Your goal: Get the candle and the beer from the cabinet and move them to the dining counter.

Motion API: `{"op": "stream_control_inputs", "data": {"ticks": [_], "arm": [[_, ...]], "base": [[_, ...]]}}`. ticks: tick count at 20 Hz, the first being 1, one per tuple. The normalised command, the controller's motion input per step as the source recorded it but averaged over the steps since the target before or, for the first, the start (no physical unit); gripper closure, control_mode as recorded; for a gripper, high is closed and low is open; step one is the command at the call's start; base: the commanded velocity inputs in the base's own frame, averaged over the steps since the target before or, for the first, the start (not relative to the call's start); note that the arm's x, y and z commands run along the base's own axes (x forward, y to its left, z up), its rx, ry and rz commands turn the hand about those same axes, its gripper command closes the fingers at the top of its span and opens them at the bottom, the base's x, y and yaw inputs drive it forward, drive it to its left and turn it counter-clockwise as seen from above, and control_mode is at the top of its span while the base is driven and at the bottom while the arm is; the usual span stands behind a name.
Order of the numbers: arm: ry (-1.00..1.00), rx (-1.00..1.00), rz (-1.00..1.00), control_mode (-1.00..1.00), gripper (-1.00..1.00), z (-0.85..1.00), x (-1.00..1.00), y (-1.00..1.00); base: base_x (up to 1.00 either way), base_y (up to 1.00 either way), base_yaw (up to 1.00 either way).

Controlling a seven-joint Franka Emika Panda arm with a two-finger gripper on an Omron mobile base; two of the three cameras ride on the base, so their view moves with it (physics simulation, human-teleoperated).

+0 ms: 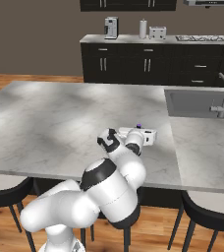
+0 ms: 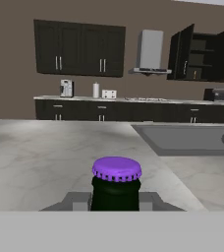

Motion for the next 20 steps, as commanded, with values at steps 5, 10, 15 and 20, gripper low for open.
{"op": "stream_control_inputs", "data": {"ticks": [5, 10, 15, 20], "arm": [[0.00, 0.00, 0.00, -1.00, 1.00, -0.24, 0.00, 0.00], [0.01, 0.00, 0.00, -1.00, 1.00, -0.20, 0.00, 0.00], [0.01, 0.00, 0.00, -1.00, 1.00, -0.17, 0.00, 0.00], [0.00, 0.00, 0.00, -1.00, 1.00, -0.15, 0.00, 0.00]], "base": [[0.00, 0.00, 0.00], [0.00, 0.00, 0.00], [0.00, 0.00, 0.00], [0.00, 0.00, 0.00]]}}
